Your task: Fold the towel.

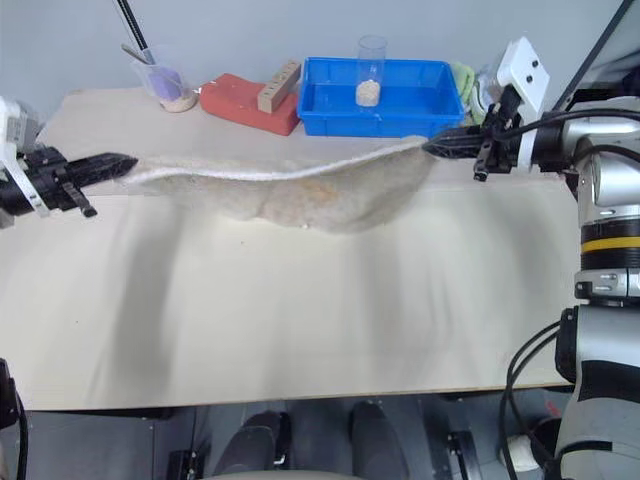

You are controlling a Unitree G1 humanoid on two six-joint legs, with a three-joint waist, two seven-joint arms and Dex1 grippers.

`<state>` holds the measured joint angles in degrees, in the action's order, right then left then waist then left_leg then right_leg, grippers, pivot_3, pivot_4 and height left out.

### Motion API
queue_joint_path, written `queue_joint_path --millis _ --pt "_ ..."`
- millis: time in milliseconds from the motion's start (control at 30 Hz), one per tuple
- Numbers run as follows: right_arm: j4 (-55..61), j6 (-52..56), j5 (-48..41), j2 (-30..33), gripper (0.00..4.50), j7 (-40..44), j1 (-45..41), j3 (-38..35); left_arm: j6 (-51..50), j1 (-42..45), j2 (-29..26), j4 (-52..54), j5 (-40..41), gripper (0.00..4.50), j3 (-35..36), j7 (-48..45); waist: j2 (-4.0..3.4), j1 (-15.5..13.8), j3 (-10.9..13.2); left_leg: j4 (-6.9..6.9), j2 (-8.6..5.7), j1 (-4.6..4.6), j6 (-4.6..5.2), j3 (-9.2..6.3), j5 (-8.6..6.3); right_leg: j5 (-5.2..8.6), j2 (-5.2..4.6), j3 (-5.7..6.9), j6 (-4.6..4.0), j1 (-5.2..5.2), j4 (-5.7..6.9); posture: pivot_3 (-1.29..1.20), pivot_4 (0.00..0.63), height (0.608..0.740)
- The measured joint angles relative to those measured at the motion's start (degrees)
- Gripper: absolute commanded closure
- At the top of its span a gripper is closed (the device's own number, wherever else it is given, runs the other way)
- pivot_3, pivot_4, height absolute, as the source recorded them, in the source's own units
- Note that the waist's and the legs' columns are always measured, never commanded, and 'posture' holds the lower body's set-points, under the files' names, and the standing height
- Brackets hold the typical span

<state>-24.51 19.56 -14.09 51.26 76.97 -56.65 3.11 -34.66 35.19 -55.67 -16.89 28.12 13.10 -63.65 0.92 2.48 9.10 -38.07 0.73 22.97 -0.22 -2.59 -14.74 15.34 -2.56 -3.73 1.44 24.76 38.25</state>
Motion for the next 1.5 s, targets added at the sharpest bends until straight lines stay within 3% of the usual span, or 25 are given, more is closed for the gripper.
queue_joint_path --millis 233,367,433,567,767,900,1100,1200,1367,1500 --pt "18.52 -2.26 -0.39 6.82 4.48 4.34 26.85 -0.07 -0.2 -33.37 0.16 20.65 0.61 4.5 2.34 -1.73 -0.03 -0.26 0.0 -0.02 0.1 0.1 -0.02 -0.18 0.0 0.0 -0.08 -0.21 0.0 0.27 0.28 0.0 0.15 0.74" --pt "22.65 -0.67 -2.04 7.7 4.48 4.57 29.92 -0.41 -0.82 -36.73 1.3 23.41 1.63 4.5 2.88 -0.99 -0.01 -0.35 0.08 -0.2 0.08 -0.14 -0.09 -0.15 0.07 -0.1 0.03 -0.16 -0.08 0.07 0.26 0.0 0.15 0.74" --pt "21.58 -0.31 -2.31 7.65 4.48 4.19 26.25 -0.5 -1.71 -32.09 1.25 22.47 2.72 4.5 4.33 0.07 -0.01 -0.58 0.34 -0.23 0.06 -0.88 -0.03 0.04 0.12 -0.13 0.11 0.07 -0.1 -0.76 0.21 0.0 0.15 0.74" --pt "13.87 -0.34 -1.73 6.2 4.48 3.78 15.62 -0.6 -3.58 -20.32 0.99 17.65 3.74 4.5 4.48 1.15 0.02 -0.44 0.36 -0.23 0.08 -1.17 -0.04 0.09 0.14 -0.12 0.26 0.08 -0.1 -1.04 0.18 0.0 0.15 0.74" --pt "-10.85 -9.12 4.81 -1.86 4.48 -2.28 -5.69 1.06 -0.86 7.63 4.9 -1.53 0.45 4.5 -0.43 4.71 0.08 -0.01 0.4 -0.29 -0.02 -0.56 -0.23 0.16 0.25 -0.19 0.15 0.04 -0.11 -0.4 0.28 0.0 0.15 0.74" --pt "-24.35 -16.93 8.02 -3.57 4.48 -7.21 -18.18 0.41 6.26 23.04 5.6 -15.71 -3.9 4.5 -2.03 5.48 0.07 0.27 0.4 -0.2 -0.02 -0.3 -0.24 0.25 0.26 -0.21 0.08 0.02 -0.08 -0.19 0.28 0.0 0.15 0.74" --pt "-28.55 -19.49 8.21 -3.62 4.48 -6.23 -22.4 -1.56 13.45 28.62 4.87 -24.77 -7.94 4.5 -2.95 2.35 0.07 0.28 0.39 -0.15 -0.03 0.23 -0.16 0.47 0.19 -0.27 -0.03 0.01 0.05 0.37 0.22 0.0 0.15 0.74" --pt "-21.14 -18.4 6.75 -2.39 4.48 -1.56 -14.07 -1.68 13.64 20.8 2.46 -20.99 -8.53 4.5 -3.44 -1.92 0.05 0.31 0.38 -0.17 0.0 0.21 -0.16 0.48 0.19 -0.28 -0.03 -0.01 0.07 0.39 0.34 0.0 0.15 0.74" --pt "-2.92 -15.13 4.13 0.84 4.48 3.96 9.53 -1.25 11.84 -6.3 1.38 -4.19 -7.83 4.5 -4.63 -6.76 0.02 0.0 0.38 -0.29 0.11 0.31 -0.16 0.43 0.19 -0.28 -0.06 -0.09 0.07 0.54 0.6 0.0 0.15 0.74" --pt "10.75 -10.84 2.02 5.13 4.48 5.7 24.59 -1.52 7.14 -22.39 1.26 9.21 -5.59 4.5 -3.3 -6.61 0.02 -0.24 0.4 -0.62 0.13 0.29 -0.12 0.35 0.17 -0.27 -0.07 -0.12 0.08 0.47 0.63 0.0 0.15 0.74"
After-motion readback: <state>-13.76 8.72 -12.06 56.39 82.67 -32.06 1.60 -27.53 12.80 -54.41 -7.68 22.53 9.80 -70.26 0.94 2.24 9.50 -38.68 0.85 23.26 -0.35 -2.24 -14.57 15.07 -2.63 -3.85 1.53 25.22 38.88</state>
